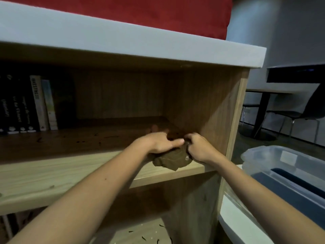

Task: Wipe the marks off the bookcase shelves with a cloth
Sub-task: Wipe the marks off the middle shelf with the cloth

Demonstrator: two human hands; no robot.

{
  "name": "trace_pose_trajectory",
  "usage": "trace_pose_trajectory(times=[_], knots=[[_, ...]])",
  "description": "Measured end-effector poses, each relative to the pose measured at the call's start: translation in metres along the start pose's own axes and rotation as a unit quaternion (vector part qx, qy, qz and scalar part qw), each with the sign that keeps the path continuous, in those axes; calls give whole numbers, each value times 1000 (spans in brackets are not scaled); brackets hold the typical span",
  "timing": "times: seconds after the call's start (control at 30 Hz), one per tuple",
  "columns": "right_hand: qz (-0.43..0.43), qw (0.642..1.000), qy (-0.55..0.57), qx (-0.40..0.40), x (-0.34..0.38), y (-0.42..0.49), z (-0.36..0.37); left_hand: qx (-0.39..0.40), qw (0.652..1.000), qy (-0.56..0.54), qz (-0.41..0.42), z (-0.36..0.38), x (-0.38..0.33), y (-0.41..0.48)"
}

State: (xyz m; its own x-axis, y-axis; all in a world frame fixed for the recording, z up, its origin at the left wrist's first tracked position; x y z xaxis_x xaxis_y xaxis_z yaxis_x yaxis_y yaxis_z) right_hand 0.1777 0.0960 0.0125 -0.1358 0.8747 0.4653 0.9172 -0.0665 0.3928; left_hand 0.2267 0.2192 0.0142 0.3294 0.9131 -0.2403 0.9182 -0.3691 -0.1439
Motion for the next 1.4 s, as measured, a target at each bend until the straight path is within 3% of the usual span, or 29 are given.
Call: trace_pose_trajectory(times=[0.07,0.17,0.23,0.3,0.37,0.43,0.5,0.67,0.8,0.97,1.1,1.3,1.4], knots=[[-10,997,-68,29,-2,6,10,12,997,80,17,9,-18,-5],[-21,996,-74,54,-4,11,14,123,991,44,8,1,-5,-8],[-30,994,-83,68,-5,12,15,151,987,57,-16,-11,15,-4],[-40,992,-87,79,-3,13,17,124,989,72,-47,-21,31,12],[-43,991,-95,86,-2,14,18,28,997,65,-43,-34,33,36],[-47,990,-99,84,-1,14,19,-46,998,27,-38,-35,26,58],[-48,991,-102,76,-1,14,17,-71,997,-23,-7,-25,9,75],[-46,994,-78,58,-5,13,16,-11,996,-27,79,-27,14,45],[-47,995,-70,60,-2,12,14,-16,997,30,70,-34,25,41],[-37,996,-67,49,2,9,12,-43,996,0,76,-31,-3,61],[-39,996,-71,48,2,9,12,-1,996,-11,91,-28,22,50],[-41,997,-45,38,-2,11,12,-36,995,-37,87,-32,-6,81],[-34,998,-41,26,-2,13,11,-1,994,-38,103,-36,3,58]])
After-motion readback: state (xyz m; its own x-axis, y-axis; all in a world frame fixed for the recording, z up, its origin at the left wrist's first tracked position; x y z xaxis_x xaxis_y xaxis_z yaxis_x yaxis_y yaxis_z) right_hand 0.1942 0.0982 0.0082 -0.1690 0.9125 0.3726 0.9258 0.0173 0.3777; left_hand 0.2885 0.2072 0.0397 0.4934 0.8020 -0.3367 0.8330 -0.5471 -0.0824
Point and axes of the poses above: each hand's wrist, its own y-axis towards the middle knuckle, its own z-axis out of the palm, x = y × z, the point moved 8 cm from there along y, towards the middle knuckle, and after that the axes turned 13 degrees about -z, right-handed, at the moved point
